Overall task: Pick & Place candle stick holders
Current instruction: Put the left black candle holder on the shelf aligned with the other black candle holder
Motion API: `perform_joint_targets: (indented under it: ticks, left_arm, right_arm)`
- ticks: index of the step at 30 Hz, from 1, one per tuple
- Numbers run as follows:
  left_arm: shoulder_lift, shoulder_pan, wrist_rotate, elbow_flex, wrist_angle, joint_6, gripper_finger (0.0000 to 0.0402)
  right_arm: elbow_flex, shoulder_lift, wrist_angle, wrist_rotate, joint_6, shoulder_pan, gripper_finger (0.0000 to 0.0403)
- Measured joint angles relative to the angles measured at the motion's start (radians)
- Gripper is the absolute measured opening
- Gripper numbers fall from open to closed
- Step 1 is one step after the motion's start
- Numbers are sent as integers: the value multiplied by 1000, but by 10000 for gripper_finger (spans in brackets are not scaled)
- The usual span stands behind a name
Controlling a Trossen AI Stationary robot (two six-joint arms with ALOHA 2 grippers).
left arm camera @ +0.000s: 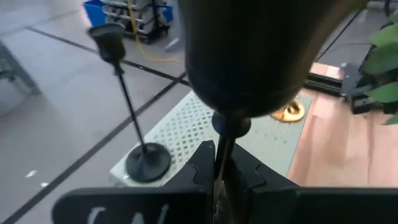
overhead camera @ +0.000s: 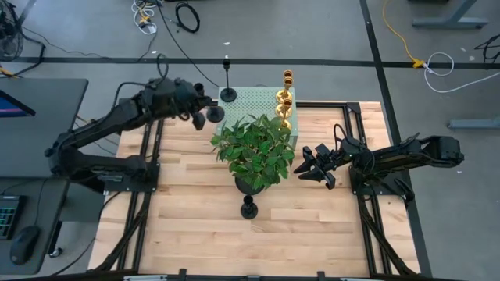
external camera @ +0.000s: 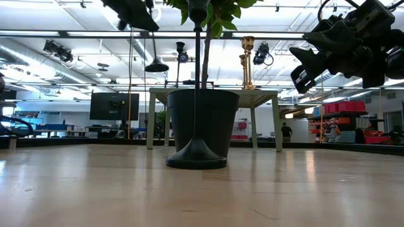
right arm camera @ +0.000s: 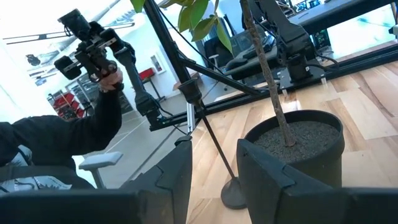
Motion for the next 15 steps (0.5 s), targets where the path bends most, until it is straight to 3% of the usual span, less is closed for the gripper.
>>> perform_joint_targets:
  ticks: [15]
  left_arm:
    - [225,153,163,-1,150,41,12]
  right_arm:
    - [0,0,0,8,0,0,125]
